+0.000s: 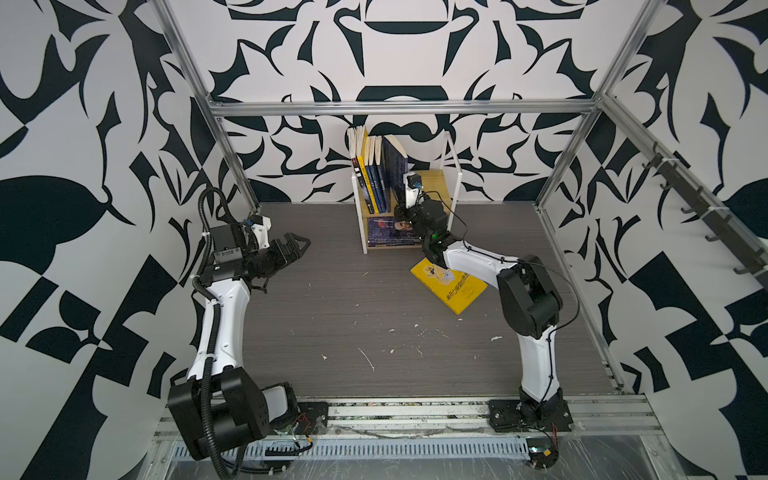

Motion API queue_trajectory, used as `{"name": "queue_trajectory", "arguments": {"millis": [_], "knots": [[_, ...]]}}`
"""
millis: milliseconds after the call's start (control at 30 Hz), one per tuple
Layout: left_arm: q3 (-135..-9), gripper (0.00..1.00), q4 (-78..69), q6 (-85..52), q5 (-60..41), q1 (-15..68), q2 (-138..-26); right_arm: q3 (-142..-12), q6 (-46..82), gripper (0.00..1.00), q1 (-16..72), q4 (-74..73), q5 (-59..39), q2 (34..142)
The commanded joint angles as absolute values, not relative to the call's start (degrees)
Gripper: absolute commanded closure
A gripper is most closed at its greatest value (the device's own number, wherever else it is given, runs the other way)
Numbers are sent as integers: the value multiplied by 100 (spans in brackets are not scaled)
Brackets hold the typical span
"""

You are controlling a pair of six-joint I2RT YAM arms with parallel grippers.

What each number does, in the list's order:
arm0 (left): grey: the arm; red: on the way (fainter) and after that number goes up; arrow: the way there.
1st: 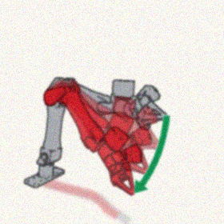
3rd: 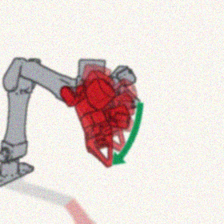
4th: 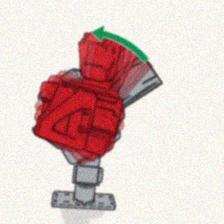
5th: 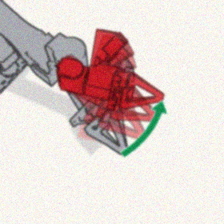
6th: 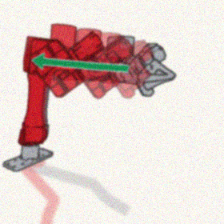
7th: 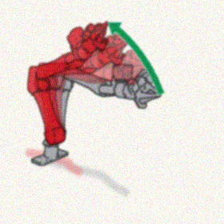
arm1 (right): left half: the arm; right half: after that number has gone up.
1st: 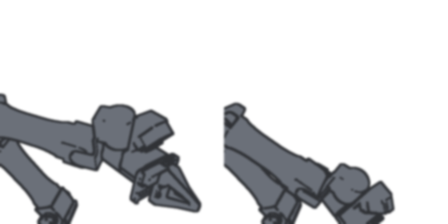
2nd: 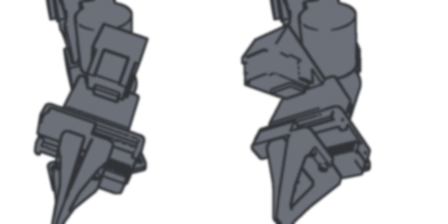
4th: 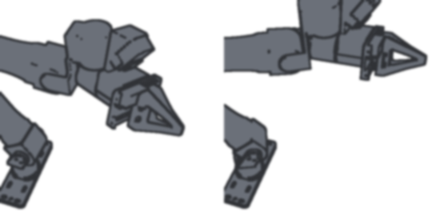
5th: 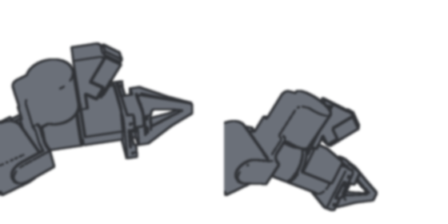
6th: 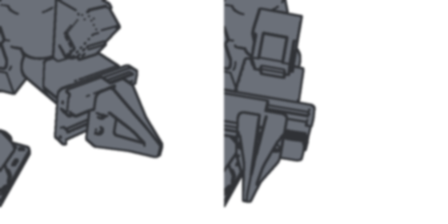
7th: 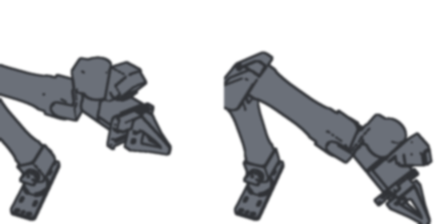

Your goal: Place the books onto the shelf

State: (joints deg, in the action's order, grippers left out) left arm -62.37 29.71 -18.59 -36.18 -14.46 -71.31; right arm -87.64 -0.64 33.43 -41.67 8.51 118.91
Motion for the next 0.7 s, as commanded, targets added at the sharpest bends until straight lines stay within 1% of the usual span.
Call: {"name": "queue_trajectory", "arguments": {"millis": [0, 100, 200, 400, 667], "knots": [[-6161, 0, 2948, -1828, -3660, -1463, -7058, -9006, -244, 91, 3498, -3964, 616, 11917], [-6158, 0, 2934, -1861, -3701, -1467, -7058, -9093, -315, 84, 3515, -3809, 560, 11970], [-6145, 0, 2918, -1854, -3691, -1459, -7058, -9051, -366, 81, 3516, -3764, 465, 11947], [-6133, 0, 2908, -1837, -3678, -1465, -7040, -8867, -723, 70, 3516, -3507, 147, 11742], [-6117, 0, 2903, -1838, -3675, -1468, -7016, -8607, -928, 63, 3522, -3261, -136, 11416]]}}
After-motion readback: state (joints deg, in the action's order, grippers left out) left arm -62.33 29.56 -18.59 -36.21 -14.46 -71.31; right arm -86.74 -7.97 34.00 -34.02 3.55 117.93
